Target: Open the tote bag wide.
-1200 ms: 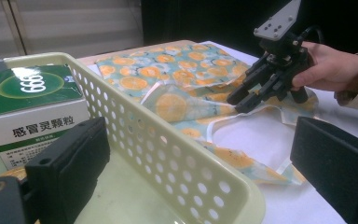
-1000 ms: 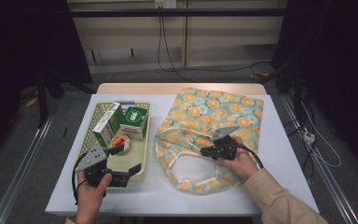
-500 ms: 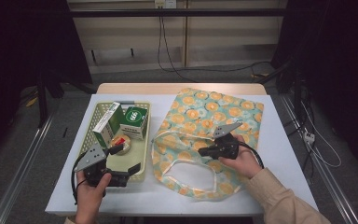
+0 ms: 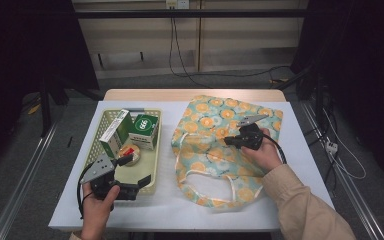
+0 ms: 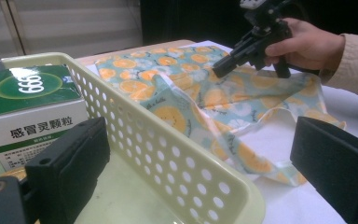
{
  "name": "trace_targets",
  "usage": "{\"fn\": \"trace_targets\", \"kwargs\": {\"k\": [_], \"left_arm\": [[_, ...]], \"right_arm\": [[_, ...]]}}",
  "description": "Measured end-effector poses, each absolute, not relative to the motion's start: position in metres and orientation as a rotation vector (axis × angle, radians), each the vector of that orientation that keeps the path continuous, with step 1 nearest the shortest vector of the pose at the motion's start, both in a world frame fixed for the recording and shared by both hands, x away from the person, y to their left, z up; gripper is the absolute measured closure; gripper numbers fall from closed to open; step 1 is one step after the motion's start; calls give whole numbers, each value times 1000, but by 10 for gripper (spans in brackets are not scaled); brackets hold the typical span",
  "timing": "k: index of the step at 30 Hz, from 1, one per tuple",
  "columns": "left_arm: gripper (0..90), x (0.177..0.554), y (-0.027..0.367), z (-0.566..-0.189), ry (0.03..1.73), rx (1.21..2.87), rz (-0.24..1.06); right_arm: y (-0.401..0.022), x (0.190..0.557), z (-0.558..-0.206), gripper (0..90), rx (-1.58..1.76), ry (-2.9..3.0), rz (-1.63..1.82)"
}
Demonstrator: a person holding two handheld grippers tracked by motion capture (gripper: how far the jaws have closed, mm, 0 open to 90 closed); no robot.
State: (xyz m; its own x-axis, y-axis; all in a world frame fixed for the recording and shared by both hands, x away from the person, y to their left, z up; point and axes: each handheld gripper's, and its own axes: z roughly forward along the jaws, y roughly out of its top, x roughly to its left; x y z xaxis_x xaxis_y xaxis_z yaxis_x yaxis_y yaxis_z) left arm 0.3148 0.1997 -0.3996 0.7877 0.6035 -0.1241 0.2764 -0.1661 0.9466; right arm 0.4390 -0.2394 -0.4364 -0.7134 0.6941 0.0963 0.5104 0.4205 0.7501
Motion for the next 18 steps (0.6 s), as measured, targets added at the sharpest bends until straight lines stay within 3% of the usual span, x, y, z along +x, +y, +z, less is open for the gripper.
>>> {"fn": "trace_targets", "kwargs": {"k": [5,8,16,18], "left_arm": [[43,315,201,-400,686,1758,332],[43,315,201,-400,690,1757,332],[43,315,200,-400,686,1762,329],[43,315,199,-400,684,1764,328]], "right_arm": [[-240,445,-452,890,1098,2462,1147],[-236,442,-455,839,1090,2492,1149],[-225,422,-458,467,1030,2524,1166],[-221,415,-458,418,985,2529,1165]]}}
